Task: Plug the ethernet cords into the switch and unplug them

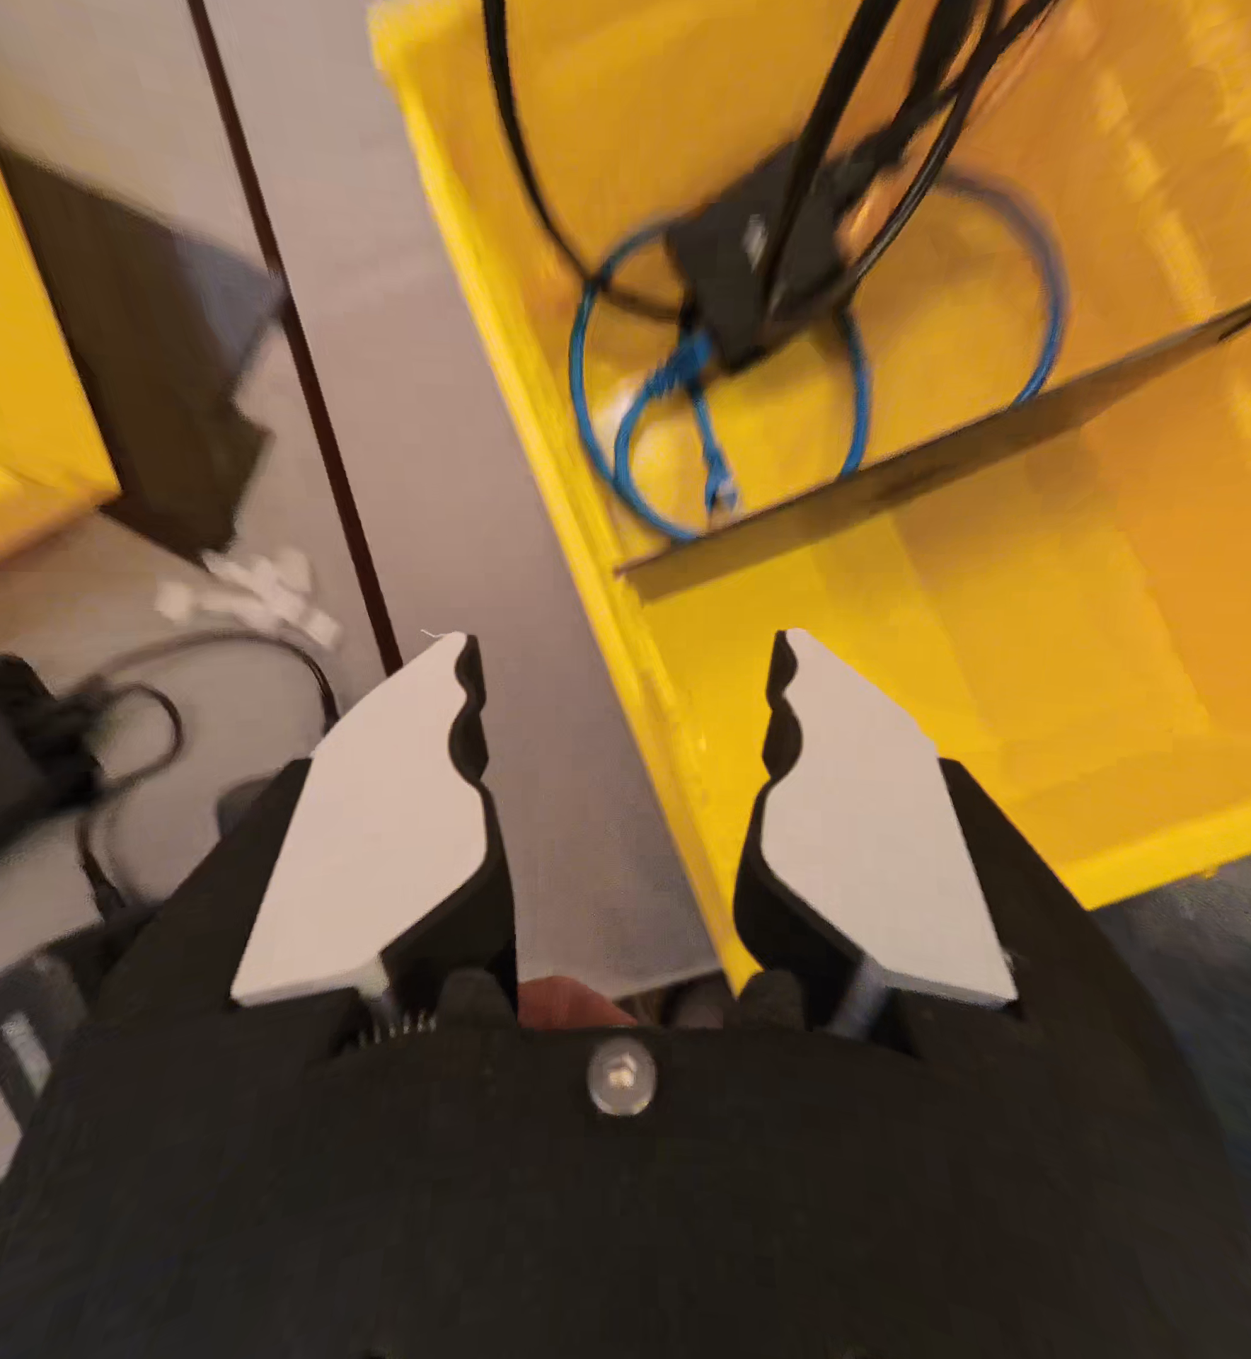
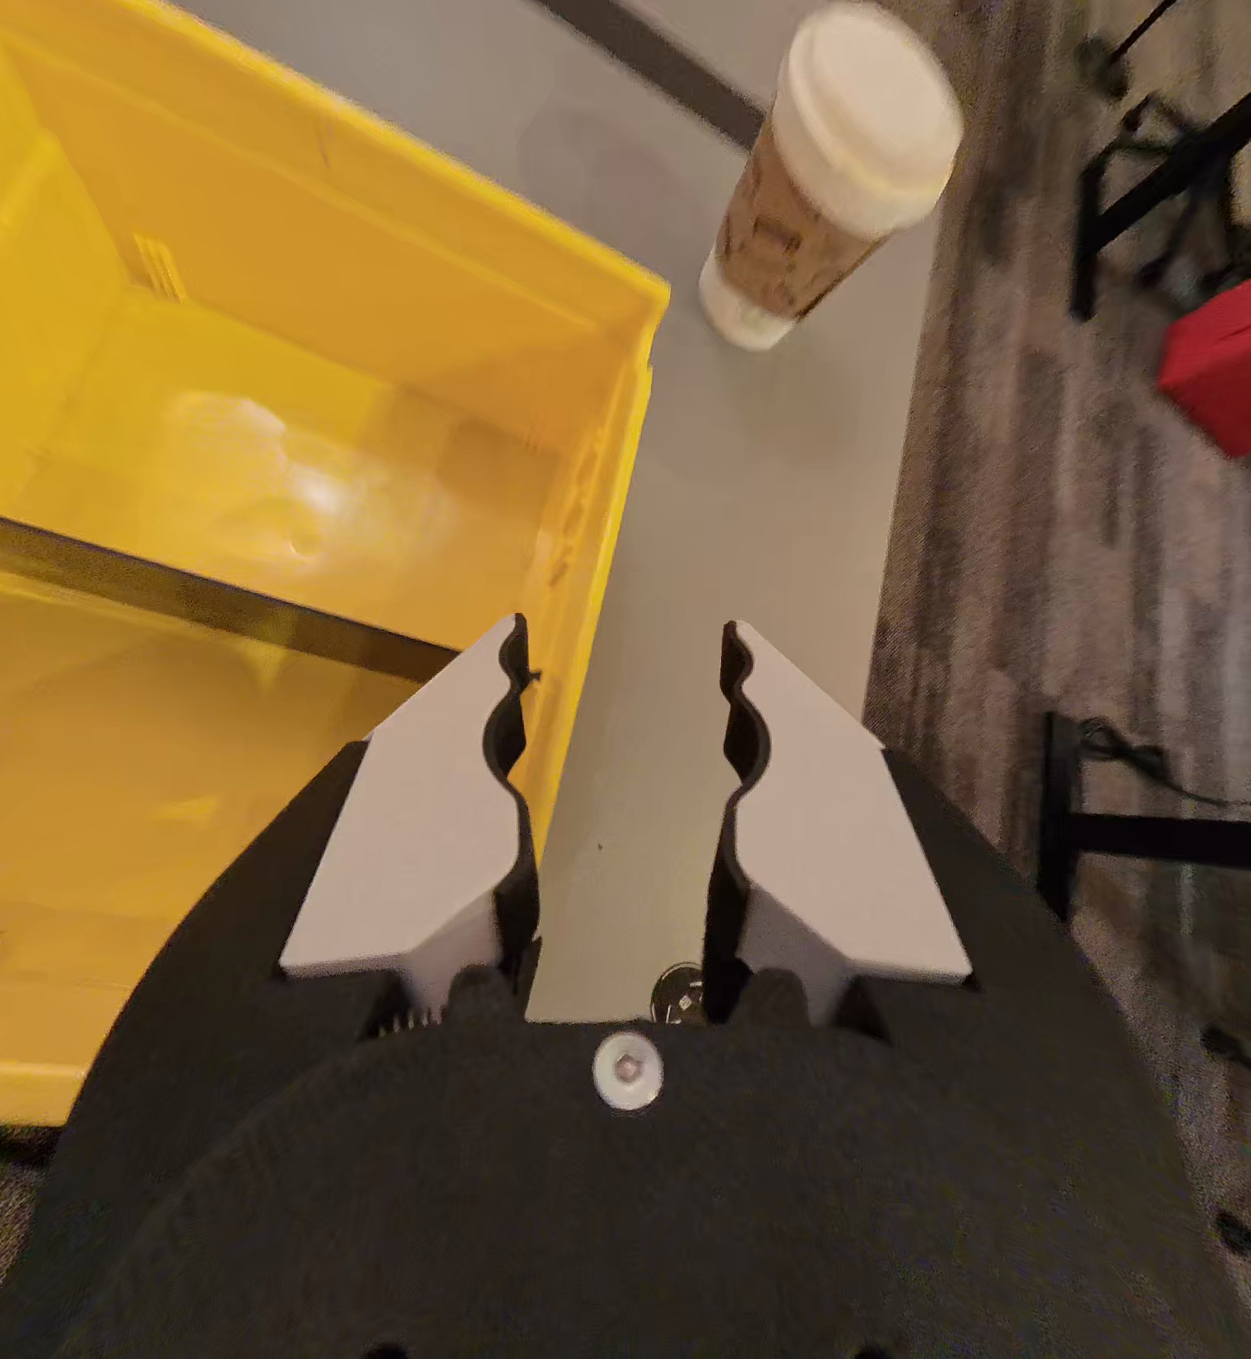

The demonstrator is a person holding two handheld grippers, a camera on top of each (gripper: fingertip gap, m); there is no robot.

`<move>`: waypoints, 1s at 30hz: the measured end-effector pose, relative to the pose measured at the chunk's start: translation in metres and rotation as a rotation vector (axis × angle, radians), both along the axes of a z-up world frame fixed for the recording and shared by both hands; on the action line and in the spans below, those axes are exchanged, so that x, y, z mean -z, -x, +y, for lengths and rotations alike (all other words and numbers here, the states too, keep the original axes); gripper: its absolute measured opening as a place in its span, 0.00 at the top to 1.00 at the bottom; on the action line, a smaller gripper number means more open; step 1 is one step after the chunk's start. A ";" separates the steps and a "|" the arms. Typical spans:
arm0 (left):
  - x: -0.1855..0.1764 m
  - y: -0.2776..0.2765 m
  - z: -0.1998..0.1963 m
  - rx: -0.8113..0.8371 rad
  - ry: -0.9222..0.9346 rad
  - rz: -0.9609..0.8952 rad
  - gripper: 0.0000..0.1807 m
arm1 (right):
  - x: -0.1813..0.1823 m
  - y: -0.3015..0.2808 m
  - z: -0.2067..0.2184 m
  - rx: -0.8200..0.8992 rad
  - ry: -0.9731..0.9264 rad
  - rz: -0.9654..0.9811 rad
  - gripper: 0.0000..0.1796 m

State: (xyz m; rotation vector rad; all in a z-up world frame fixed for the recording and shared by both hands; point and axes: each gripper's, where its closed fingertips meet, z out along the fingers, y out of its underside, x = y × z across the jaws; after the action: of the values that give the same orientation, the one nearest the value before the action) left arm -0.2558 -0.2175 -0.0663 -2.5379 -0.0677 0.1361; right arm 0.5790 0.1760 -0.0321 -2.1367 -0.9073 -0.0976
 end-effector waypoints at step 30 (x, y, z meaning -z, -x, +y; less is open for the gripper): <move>0.055 -0.041 0.136 0.551 0.480 0.565 0.64 | -0.029 0.368 -0.172 -0.917 -0.008 0.083 0.76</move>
State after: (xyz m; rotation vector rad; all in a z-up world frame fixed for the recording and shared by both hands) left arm -0.2148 -0.0815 -0.1213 -2.7632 0.9761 0.7039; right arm 0.2111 0.0042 -0.0029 -1.5171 -1.7230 0.4423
